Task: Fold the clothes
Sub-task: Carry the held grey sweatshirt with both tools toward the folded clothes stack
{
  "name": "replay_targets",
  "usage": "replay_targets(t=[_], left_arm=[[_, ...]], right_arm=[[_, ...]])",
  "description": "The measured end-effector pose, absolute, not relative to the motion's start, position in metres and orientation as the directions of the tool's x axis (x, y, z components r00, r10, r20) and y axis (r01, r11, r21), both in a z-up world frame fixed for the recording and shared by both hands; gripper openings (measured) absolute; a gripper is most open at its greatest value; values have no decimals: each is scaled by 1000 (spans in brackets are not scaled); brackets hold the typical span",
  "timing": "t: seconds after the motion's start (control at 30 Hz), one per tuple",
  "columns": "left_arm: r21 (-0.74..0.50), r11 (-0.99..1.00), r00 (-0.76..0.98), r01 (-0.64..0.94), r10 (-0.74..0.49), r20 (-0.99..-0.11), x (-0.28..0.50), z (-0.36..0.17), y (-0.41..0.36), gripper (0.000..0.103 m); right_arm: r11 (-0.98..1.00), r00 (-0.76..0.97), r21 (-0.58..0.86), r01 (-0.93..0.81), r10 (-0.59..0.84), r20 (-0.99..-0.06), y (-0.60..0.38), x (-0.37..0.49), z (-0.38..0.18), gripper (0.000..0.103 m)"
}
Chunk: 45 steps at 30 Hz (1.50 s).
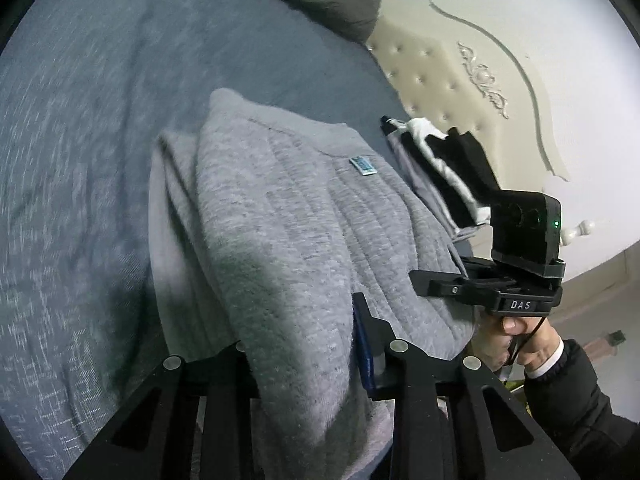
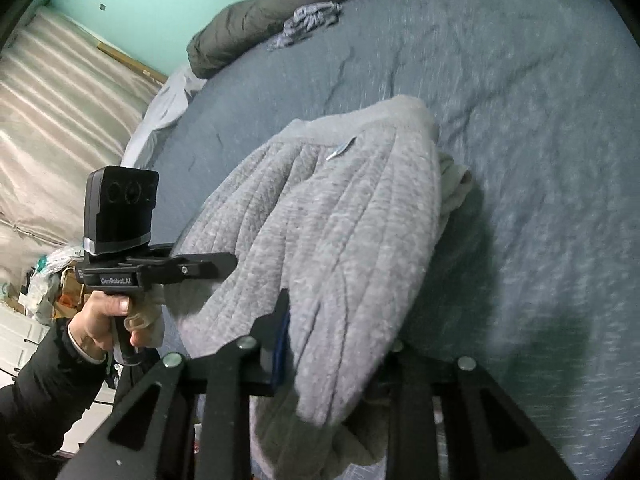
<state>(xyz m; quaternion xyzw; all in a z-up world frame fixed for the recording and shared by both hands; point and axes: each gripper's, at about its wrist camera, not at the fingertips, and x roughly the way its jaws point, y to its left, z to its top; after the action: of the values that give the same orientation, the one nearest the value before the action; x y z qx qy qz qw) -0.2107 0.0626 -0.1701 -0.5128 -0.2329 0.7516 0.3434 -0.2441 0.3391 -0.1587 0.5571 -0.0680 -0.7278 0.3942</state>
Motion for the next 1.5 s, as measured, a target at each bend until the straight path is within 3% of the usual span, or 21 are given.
replay_targets(t=[0.43,0.9,1.5], left_arm=[[-686,-622,-271,-378,783,-560,-252,-81,145,31],[-644,-564,-243,-517,818,-521,-301,16,325,31],[-652,-498,-196,-572,854,-481,-327,40,499,31]], right_arm=[[-693,-203,476,542,-658,-725,418,-275,-63,26],[-762,-380,390,517,-612,-693,572,-310,36,26],[-841,-502,322,434,-523,-689,717,-344,73,26]])
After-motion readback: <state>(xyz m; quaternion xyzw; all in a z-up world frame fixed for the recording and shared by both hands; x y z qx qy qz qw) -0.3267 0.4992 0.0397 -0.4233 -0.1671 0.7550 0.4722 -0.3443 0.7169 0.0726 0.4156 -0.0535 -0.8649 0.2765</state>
